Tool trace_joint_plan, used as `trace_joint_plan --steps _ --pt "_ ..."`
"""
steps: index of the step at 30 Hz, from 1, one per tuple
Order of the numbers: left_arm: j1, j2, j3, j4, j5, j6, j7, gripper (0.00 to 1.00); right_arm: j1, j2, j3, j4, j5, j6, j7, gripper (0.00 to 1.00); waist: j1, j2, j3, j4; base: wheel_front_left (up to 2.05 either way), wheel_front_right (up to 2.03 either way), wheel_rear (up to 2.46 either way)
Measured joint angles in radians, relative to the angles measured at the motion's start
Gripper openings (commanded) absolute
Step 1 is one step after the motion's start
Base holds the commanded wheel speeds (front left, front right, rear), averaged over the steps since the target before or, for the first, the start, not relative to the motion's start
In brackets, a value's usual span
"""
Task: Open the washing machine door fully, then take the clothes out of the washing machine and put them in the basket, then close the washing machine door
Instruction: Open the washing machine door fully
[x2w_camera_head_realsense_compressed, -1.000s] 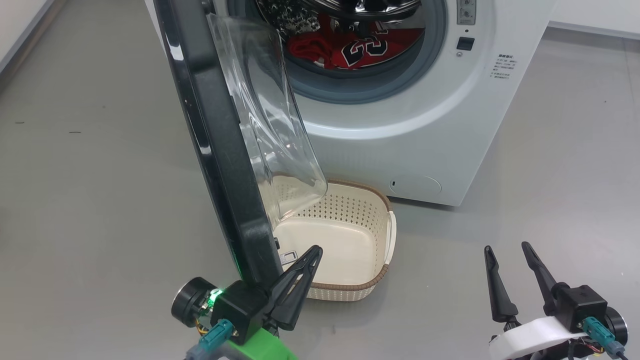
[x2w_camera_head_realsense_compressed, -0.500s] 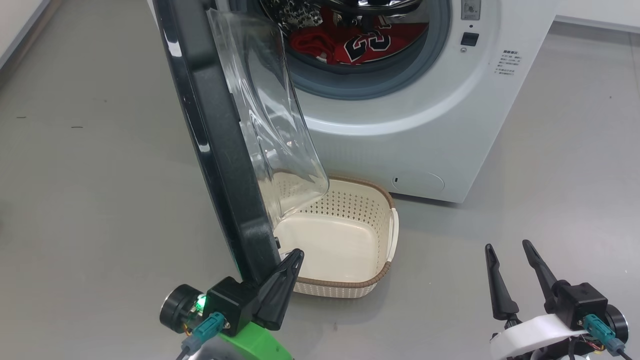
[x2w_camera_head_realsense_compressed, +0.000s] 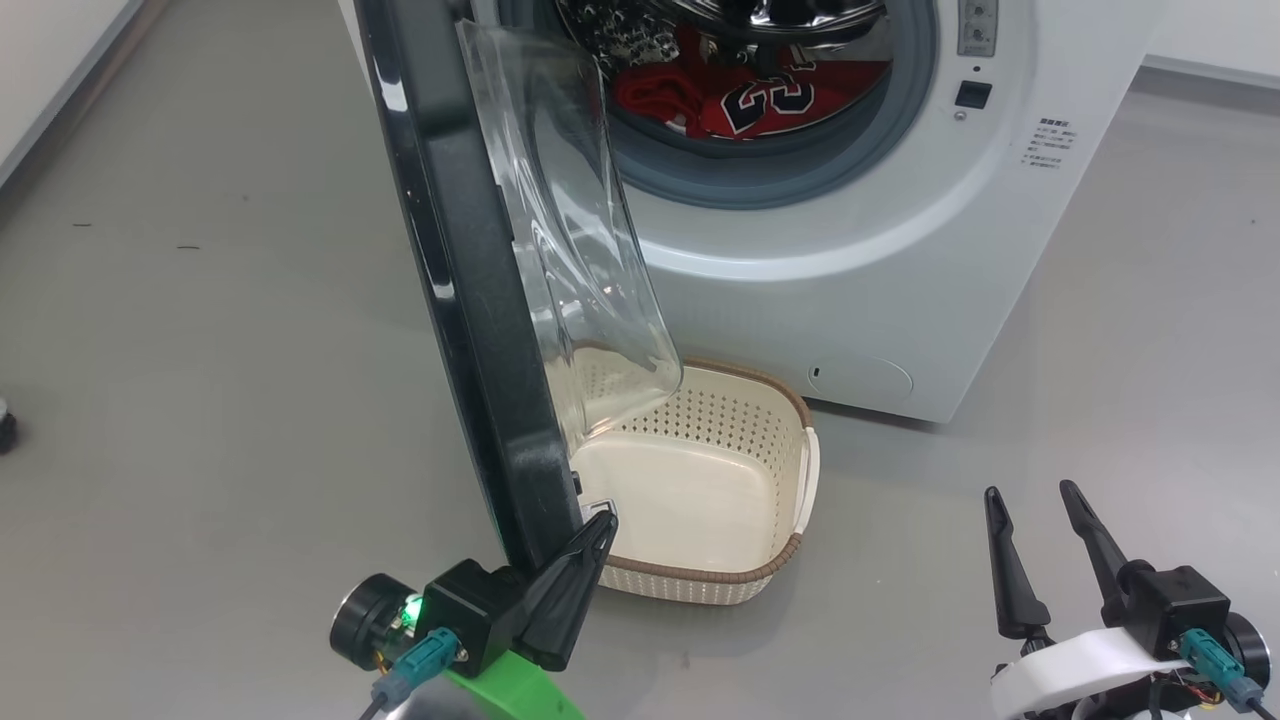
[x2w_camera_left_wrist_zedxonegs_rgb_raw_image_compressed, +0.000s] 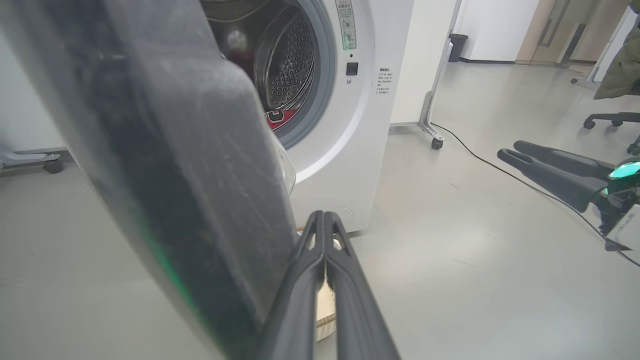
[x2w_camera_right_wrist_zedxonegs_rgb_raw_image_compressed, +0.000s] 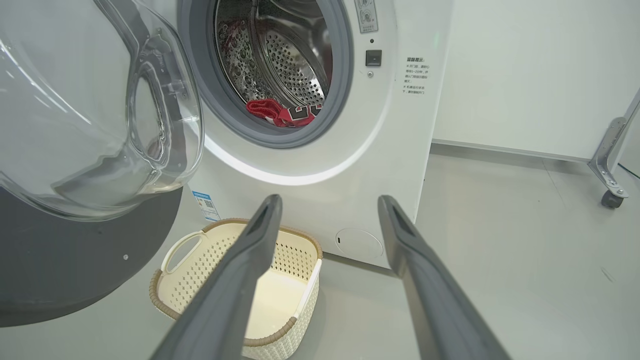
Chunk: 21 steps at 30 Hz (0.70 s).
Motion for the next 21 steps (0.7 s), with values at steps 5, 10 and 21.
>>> trace_joint_plan --steps 5,10,21 --pt "0.002 -0.006 -0.004 0.002 0.000 0.004 0.000 0.00 0.000 0.000 -0.006 0.000 -0.002 0.000 0.000 1.00 0.0000 0.0000 -0.003 0.026 0.00 0.00 0.00" --pt "0.004 -0.010 -0.007 0.004 0.001 0.012 -0.001 0.00 0.001 0.000 -0.012 -0.003 -0.005 0.000 0.000 1.00 0.0000 0.0000 -0.006 0.055 0.00 0.00 0.00" --pt "0.021 -0.015 0.009 0.005 0.010 0.045 -0.017 0.00 0.002 0.001 -0.027 -0.011 -0.010 0.004 0.000 1.00 0.0000 0.0000 -0.008 0.122 0.00 0.00 0.00"
